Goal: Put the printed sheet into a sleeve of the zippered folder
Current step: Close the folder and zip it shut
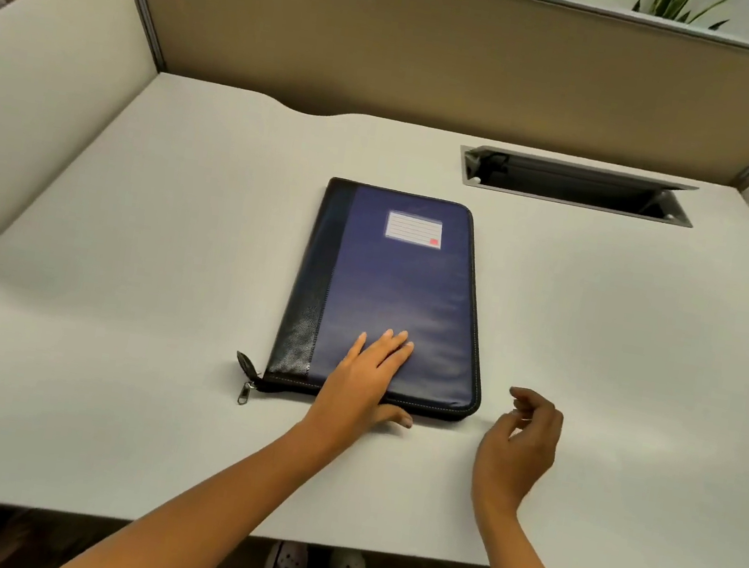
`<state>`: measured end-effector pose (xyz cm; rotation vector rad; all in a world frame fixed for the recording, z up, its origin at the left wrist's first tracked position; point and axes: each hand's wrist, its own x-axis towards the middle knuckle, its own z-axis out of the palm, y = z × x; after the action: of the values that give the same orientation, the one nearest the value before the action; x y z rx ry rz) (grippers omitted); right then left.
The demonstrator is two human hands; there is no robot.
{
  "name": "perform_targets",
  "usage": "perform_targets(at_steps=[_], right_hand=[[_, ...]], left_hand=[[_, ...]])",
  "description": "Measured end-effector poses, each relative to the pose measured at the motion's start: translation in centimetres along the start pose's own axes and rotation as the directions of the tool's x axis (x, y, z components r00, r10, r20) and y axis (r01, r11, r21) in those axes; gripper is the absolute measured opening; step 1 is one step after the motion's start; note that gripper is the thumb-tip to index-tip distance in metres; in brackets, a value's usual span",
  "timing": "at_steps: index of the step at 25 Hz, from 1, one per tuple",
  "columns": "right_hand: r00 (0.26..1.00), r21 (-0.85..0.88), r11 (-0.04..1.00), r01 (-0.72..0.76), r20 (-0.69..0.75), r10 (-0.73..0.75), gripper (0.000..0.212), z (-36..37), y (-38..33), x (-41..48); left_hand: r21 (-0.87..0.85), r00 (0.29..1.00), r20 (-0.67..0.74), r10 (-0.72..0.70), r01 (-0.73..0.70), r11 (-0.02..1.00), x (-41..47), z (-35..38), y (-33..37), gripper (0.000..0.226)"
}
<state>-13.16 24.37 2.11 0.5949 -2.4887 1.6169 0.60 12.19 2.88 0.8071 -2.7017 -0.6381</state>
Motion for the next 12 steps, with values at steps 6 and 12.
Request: perform_targets(at_steps=[6,12], right_hand=[[0.911,0.193,0.964,0.184,0.336,-0.241,0.024,1.9,-4.4,-5.4],[0.562,0.207,0.941,0.268,0.759,-0.328,0.008,5.9,-7.9,-10.9]], left_hand=[[-0.234,0.949,-0.257,-0.183,0.123,0.964,-4.2,-3.9,-3.8,0.031],[-0.225,0.885,-0.302,-0.354,0.294,0.929,-10.0,-7.1,-10.1,0.077]])
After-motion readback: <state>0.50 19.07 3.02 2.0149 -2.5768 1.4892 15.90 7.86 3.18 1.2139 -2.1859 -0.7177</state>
